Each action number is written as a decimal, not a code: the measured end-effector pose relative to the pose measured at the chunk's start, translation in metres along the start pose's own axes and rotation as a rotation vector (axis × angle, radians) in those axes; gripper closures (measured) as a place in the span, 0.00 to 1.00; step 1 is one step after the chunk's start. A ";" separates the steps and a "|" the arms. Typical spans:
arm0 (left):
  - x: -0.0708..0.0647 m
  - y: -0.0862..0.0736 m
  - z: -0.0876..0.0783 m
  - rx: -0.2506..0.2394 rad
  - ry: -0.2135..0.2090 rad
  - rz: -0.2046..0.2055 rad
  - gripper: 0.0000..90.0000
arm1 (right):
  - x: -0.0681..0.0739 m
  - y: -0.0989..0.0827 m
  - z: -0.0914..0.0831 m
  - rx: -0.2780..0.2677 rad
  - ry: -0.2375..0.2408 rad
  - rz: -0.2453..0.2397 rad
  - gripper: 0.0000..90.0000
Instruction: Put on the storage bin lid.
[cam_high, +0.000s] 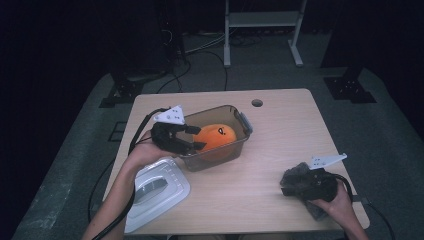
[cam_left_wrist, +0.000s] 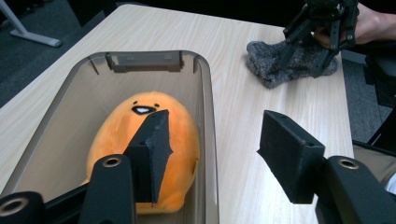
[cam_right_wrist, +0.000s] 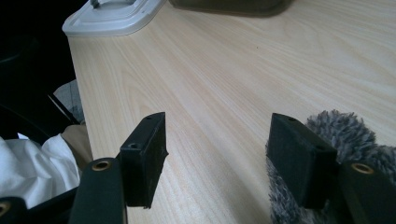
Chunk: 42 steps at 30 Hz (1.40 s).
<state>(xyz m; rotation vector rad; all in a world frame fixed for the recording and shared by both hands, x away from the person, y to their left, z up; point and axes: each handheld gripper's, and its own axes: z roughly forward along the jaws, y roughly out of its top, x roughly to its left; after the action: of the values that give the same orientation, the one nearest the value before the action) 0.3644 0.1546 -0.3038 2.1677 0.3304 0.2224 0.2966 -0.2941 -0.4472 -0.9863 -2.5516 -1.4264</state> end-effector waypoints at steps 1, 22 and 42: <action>-0.003 -0.004 -0.004 -0.003 0.005 0.004 0.46 | 0.000 0.000 -0.001 -0.002 -0.001 0.001 0.40; -0.027 -0.046 -0.040 -0.027 0.084 -0.044 0.28 | 0.000 -0.001 0.002 0.008 -0.009 0.001 0.37; -0.040 -0.083 -0.062 -0.057 0.140 -0.072 0.21 | 0.001 -0.002 0.002 0.008 -0.020 0.001 0.36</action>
<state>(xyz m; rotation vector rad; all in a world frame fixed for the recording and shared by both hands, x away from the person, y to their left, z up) 0.2966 0.2355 -0.3374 2.0847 0.4756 0.3394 0.2952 -0.2924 -0.4492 -1.0054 -2.5680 -1.4120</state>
